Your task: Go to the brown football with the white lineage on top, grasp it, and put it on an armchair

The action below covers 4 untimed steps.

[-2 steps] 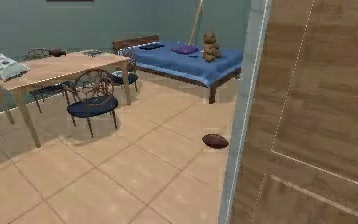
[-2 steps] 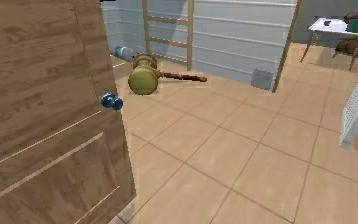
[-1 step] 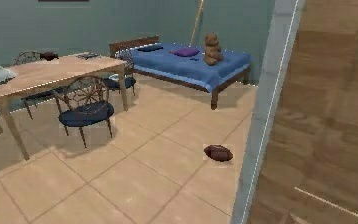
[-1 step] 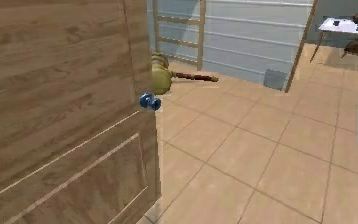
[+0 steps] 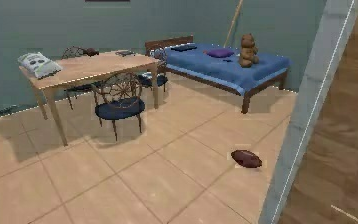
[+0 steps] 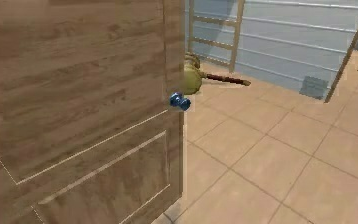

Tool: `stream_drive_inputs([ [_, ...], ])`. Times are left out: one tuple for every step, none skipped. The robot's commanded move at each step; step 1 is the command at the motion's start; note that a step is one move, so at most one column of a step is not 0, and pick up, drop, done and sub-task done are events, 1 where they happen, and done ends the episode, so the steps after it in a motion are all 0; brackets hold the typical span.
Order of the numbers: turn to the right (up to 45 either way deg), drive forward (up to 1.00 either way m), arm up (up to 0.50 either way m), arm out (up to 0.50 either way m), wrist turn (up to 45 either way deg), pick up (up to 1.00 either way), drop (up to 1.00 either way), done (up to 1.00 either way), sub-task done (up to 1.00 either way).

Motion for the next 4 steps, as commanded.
stream_drive_inputs([
  [0.0, 0.45, 0.00, 0.00, 0.0, 0.00, 0.00, 0.00, 0.00],
  [-3.0, 0.00, 0.00, 0.00, 0.0, 0.00, 0.00, 0.00, 0.00],
  [0.0, 0.30, 0.00, 0.00, 0.0, 0.00, 0.00, 0.00, 0.00],
  [45.0, 0.00, 0.00, 0.00, 0.0, 0.00, 0.00, 0.00, 0.00],
])
